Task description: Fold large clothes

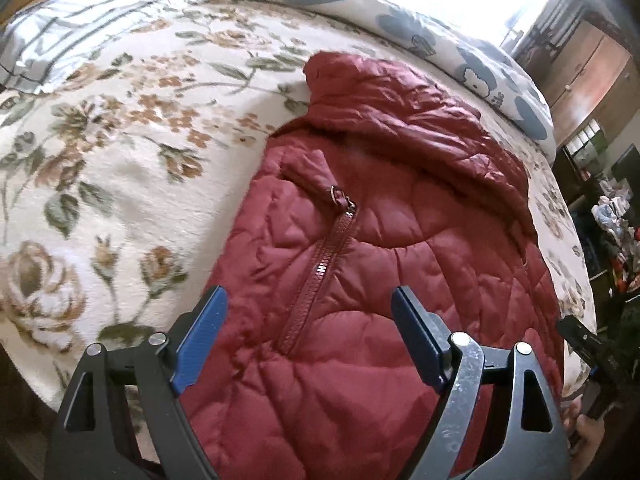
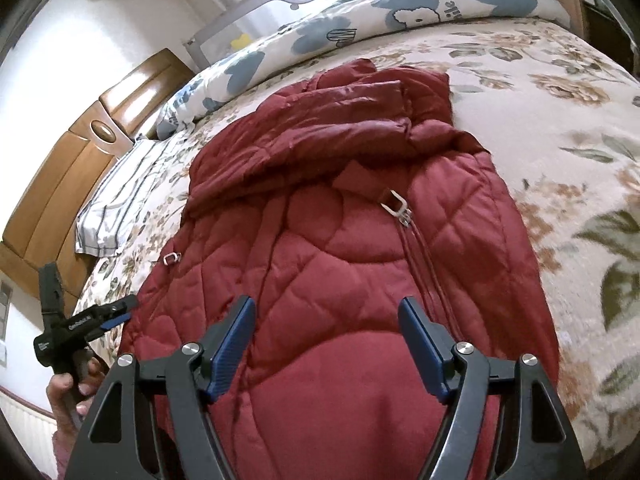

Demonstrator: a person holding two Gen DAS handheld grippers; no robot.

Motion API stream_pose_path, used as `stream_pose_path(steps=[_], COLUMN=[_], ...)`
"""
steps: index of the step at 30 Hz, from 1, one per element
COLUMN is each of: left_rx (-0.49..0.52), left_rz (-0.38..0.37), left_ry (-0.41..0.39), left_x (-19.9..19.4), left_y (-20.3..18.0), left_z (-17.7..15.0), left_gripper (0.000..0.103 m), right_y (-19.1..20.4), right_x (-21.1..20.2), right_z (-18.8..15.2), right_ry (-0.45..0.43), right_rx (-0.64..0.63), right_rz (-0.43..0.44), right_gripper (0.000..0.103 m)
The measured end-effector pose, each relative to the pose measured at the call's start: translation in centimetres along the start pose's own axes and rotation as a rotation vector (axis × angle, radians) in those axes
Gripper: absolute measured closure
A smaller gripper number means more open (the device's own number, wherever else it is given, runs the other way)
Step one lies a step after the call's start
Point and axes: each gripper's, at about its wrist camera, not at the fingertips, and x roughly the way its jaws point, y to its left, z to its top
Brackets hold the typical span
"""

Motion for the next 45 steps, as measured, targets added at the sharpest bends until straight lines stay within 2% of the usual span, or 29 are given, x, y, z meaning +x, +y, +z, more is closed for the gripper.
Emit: stream_pose_path(steps=[3,14,25,31,37,40,45], left_rx=[0.016,0.004,0.057,0.09,0.08,0.072,0.095], left_rz=[0.005,0.04,0.052,0.062,0.026,-0.003,-0.033], left_ry=[-0.009,0.04,0.084,0.108,0.128,0.151,0.165], left_x=[-0.6,-0.1,0.3,0.3,0.3,0.6,0.7], left_y=[0.3,2.6,2.4,2.7,3.5,4.0,4.2], left_z=[-0.3,-1.9,-3.3,-4.2,-4.7,-5.1,-6.0], left_gripper=[0.018,0.018,0.018,0.018,0.018,0.018,0.018], right_y=[-0.4,-2.4,-7.5,-9.1,-9.1,-8.5,-7.7], right_x=[-0.5,-2.9,-5.4,-4.8,-3.7,-3.5,-3.7], right_z=[-0.6,-2.5,-3.8,-5.0,-6.8,-7.5,-8.1], right_ry=[0.003,0.012,-0.002,0.039,0.1,0.109,0.123], right_rx=[0.007,0.029,0.105,0.129,0.113,0.07,0.002], right_rz=[-0.01,-0.061,-0.155,-0.145,-0.116,-0.096,-0.069], right_gripper=[0.023,0.023,0.023,0.023,0.023,0.023,0.03])
